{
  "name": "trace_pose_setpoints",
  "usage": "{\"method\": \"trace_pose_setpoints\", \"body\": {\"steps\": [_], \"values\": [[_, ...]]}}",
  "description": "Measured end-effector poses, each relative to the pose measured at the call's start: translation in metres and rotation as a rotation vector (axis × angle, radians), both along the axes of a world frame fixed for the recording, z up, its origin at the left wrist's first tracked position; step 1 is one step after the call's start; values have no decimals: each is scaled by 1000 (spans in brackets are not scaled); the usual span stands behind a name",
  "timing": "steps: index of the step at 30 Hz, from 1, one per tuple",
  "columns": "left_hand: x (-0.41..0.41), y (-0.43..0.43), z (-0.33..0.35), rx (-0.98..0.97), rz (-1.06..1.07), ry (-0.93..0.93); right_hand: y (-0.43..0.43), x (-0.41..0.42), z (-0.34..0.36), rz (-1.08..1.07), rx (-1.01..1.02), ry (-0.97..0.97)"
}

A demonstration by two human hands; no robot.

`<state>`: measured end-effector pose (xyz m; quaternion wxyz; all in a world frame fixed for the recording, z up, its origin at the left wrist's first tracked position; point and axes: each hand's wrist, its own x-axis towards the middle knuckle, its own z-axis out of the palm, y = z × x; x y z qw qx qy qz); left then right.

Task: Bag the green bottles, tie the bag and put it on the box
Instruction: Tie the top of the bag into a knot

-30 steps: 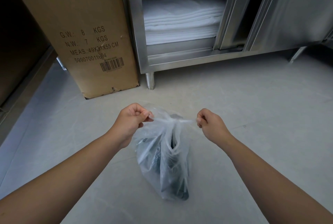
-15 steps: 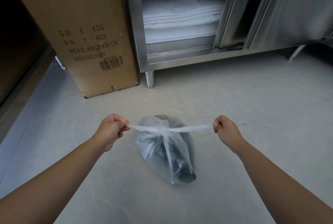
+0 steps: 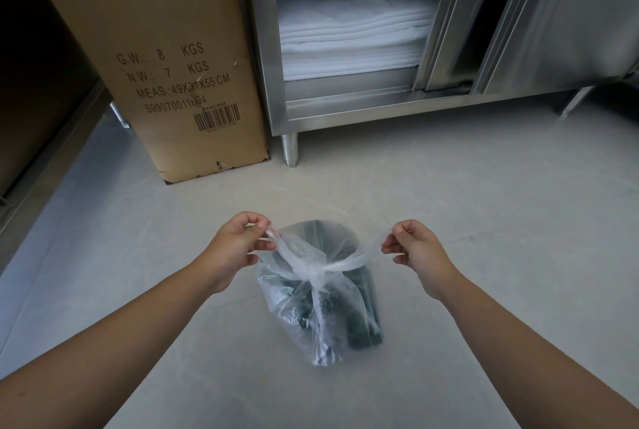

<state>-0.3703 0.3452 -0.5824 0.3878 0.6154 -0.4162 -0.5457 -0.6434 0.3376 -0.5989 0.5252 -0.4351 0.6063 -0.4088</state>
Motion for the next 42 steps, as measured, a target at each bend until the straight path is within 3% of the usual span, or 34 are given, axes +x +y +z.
{"method": "trace_pose_setpoints", "body": {"steps": [7,15,21,25,35,42], "values": [[-1,5,-4,0,-57,23,8,10,-6,107,30,50],[-5,11,-13,-35,-76,-98,9,23,-19,-46,-28,108],[-12,9,-7,-107,7,-28,10,37,-10,-77,-51,-196],[-15,8,-3,-79,-11,-44,2,43,-4,-141,-15,-284],[11,-8,3,227,138,212,-9,31,-2,-273,75,-203],[21,-9,8,285,145,253,-8,13,-5,-302,98,-144]]}}
